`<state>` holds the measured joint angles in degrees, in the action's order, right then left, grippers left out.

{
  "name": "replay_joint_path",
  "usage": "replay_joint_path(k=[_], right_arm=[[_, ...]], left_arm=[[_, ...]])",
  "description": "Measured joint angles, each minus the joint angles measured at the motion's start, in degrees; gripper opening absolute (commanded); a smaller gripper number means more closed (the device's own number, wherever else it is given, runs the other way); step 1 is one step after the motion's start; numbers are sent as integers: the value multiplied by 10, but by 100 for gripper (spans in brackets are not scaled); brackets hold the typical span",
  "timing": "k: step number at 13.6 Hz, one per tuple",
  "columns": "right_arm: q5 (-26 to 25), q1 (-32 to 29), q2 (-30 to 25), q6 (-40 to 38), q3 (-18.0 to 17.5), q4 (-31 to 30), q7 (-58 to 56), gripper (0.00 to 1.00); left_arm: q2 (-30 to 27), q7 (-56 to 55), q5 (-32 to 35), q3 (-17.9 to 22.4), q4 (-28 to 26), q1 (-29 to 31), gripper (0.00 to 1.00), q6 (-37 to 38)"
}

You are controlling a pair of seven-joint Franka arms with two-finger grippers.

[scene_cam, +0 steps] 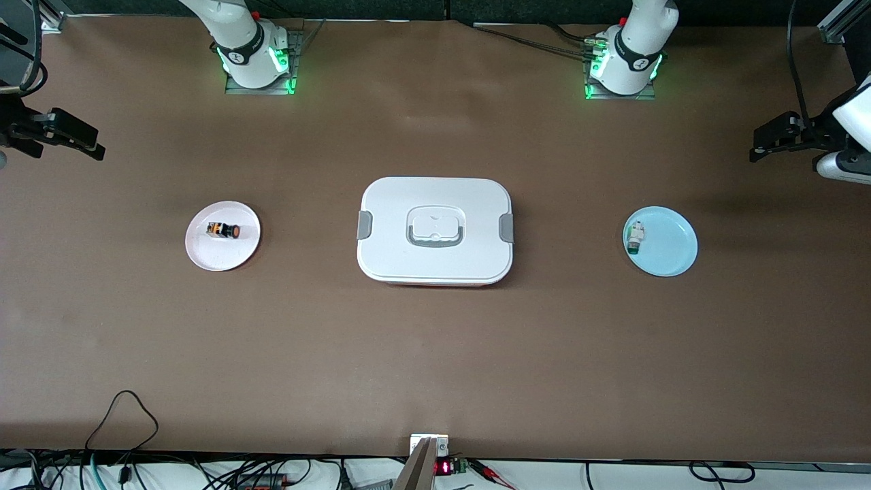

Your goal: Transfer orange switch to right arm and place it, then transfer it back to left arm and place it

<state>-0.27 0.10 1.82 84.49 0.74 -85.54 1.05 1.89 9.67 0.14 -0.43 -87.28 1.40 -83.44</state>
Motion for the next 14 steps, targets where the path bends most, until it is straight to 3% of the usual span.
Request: replay_joint_path(k=[9, 14], right_arm=[[0, 1, 2, -5, 0, -1, 0, 100], [1, 1, 37, -6, -3, -4, -1, 100]], left_arm=[[0, 0, 0, 0, 0, 0, 100, 0], [0, 0, 0, 0, 0, 0, 100, 0]])
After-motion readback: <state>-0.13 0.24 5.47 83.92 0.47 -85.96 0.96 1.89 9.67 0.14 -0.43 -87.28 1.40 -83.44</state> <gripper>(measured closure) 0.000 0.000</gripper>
